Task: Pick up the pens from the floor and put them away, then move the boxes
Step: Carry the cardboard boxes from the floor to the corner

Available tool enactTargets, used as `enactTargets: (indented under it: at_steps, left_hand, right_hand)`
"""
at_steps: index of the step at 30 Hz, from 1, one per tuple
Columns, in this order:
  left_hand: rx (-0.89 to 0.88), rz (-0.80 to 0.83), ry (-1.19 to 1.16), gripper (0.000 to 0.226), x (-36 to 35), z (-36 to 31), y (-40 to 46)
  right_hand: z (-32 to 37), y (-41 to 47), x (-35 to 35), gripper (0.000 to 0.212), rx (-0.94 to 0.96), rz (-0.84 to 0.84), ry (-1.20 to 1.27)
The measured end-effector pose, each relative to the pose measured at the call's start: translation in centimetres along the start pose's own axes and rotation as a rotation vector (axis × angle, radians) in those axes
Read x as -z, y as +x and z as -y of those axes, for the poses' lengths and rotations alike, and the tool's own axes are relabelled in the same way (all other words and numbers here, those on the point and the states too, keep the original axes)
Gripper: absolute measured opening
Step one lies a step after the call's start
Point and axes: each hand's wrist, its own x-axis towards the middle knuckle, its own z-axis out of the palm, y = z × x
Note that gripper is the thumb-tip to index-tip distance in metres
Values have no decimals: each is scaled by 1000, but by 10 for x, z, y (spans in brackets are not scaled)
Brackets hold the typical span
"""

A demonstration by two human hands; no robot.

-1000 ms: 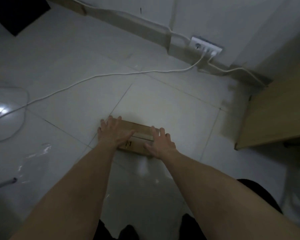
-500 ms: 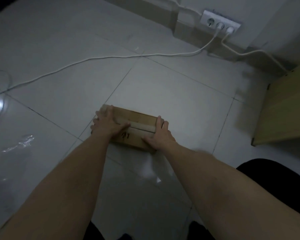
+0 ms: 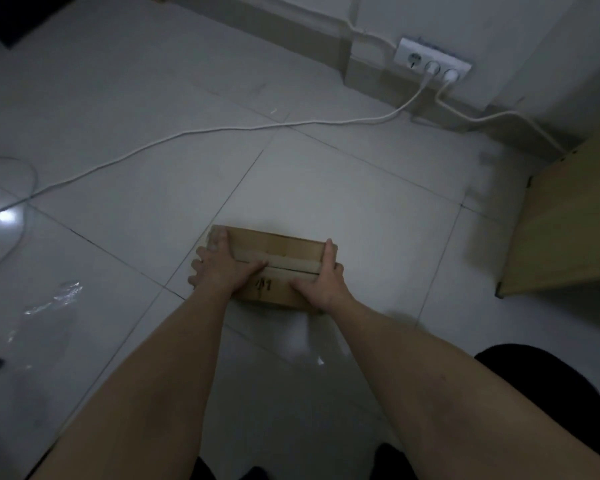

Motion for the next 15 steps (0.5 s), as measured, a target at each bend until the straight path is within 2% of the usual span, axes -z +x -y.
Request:
enactTargets:
  at_steps: [5,11,13,15]
  left_hand:
    - [-24,61,12,130,72,-51,-83]
    - [-83,95,-12,129,203,-140,-206]
    - [-141,96,-1,128,272,-187,-266]
    - [-161,77,-4,127,302,-207,-295]
  right_hand:
    - [50,-80,78,119,-13,-43,-16]
    - [143,-202,207,118,-51,-115,-14]
    - [191,-260,274,117,-68,-159,2]
    - [212,-287,301,117,-57,-187,-5]
